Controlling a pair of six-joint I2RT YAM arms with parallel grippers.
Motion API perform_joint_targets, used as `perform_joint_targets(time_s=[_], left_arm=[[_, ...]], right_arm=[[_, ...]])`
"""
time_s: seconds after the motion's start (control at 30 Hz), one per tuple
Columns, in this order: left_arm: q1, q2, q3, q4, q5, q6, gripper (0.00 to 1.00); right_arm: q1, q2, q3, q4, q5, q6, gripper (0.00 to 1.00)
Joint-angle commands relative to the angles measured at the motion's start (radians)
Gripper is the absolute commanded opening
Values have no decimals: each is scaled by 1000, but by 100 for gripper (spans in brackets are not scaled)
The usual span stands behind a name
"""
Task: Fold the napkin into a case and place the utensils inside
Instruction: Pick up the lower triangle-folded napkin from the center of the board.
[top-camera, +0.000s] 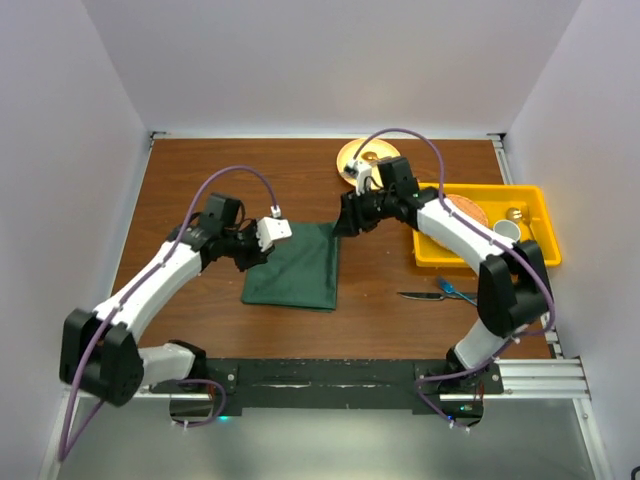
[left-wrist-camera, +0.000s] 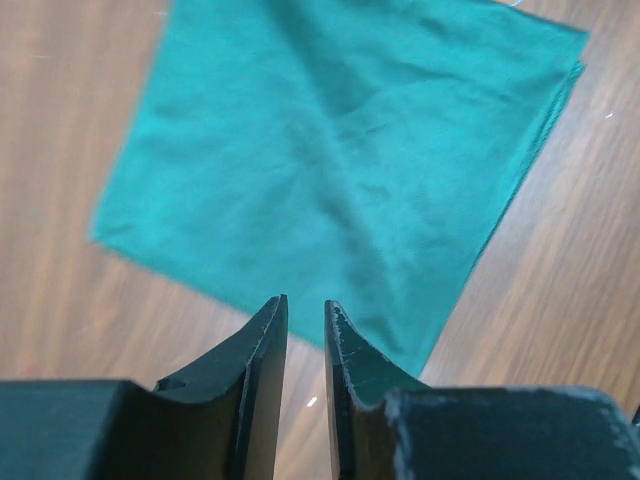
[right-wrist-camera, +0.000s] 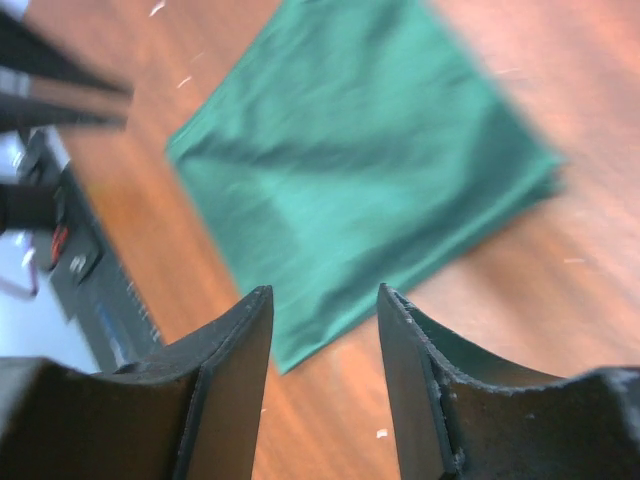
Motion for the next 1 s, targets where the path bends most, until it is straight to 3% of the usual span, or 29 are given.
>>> perform_joint_targets(time_s=[0.0,0.2,0.3,0.57,0.97], left_arm=[[3,103,7,54,104,-50,26],[-30,154,-108,100,46,56,26],[-39,186,-137,73,46,96,26],[-40,212,-186,31,-5,196,25],[-40,275,-188,19,6,245,24]], right_arm=[[-60,109,105,-29,10,70,53],[-89,251,220,-70,0,100,73],[-101,317,246,-67,-37,104,76],[-150,527,344,-63,-103,116,66],[-157,670,441,-93,-227,162,54]])
